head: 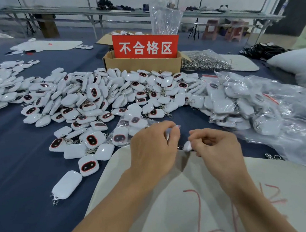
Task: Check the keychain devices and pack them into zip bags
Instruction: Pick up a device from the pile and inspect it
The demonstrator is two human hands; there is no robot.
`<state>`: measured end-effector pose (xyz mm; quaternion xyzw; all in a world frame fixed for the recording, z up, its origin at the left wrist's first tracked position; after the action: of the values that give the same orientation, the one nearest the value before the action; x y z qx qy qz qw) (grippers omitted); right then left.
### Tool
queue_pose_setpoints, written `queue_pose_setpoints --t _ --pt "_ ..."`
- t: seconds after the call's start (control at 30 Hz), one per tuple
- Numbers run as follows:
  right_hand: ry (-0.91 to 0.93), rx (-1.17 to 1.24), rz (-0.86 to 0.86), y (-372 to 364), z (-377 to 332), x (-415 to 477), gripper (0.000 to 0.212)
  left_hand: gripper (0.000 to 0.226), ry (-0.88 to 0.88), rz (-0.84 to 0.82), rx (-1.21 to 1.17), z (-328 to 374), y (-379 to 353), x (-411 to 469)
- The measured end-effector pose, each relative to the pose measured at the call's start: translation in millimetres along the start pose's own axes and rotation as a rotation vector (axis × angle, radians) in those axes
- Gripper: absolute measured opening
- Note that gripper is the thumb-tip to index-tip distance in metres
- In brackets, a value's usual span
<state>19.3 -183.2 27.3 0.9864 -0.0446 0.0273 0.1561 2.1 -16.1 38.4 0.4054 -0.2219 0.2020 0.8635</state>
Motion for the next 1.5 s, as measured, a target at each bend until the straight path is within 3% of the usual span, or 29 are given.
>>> queue_pose_setpoints --t 0.1,0.33,0.4,0.5,0.57,0.63,0.73,0.8,0.9,1.1,1.3,1.5 --pt "0.013 0.083 -0.028 -4 -3 3 0.029 0.019 -0.005 -0.095 -0.021 2 -7 1" --pt "0.023 0.289 -0.100 -3 -6 14 0.065 0.025 -0.050 -0.241 -0.017 7 -19 -1" --pt "-0.004 0.349 -0.110 -1 -5 16 0.060 0.028 -0.017 -0.241 -0.095 6 -20 0" --pt "-0.104 0.497 -0.157 3 -1 20 0.041 0.024 0.088 -0.231 -0.396 5 -21 0" --pt "-0.166 0.494 -0.285 1 -1 21 0.026 0.021 0.156 -0.225 -0.522 3 -22 2" --pt "-0.199 0.493 -0.399 -2 -2 19 0.029 0.028 0.155 -0.243 -0.525 5 -21 2" --pt "-0.253 0.542 -0.319 0 2 20 0.032 0.048 0.091 -0.255 -0.442 8 -20 0" --pt "-0.281 0.565 -0.250 2 5 21 0.029 0.043 0.081 -0.236 -0.392 7 -21 -1" --pt "-0.258 0.522 -0.210 1 5 20 0.025 0.010 0.161 -0.172 -0.404 2 -19 1" --pt "-0.171 0.357 -0.207 -7 6 14 0.034 0.028 0.150 -0.268 -0.541 6 -19 3" --pt "-0.141 0.320 -0.161 -9 6 15 0.032 0.022 0.175 -0.293 -0.591 3 -21 5" --pt "-0.172 0.343 -0.197 -11 4 15 0.017 0.032 0.174 -0.317 -0.644 4 -23 6"
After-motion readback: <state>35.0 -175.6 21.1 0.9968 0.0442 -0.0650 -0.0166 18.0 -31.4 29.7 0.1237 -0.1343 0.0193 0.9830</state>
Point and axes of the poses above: each hand's wrist, its own x-axis towards the middle knuckle, its own y-axis out of the back of the hand, z = x × y, the point moved 4 cm from there along x, towards the middle knuckle, and after that the axes turned 3 degrees about -y, right-handed, at the moved point
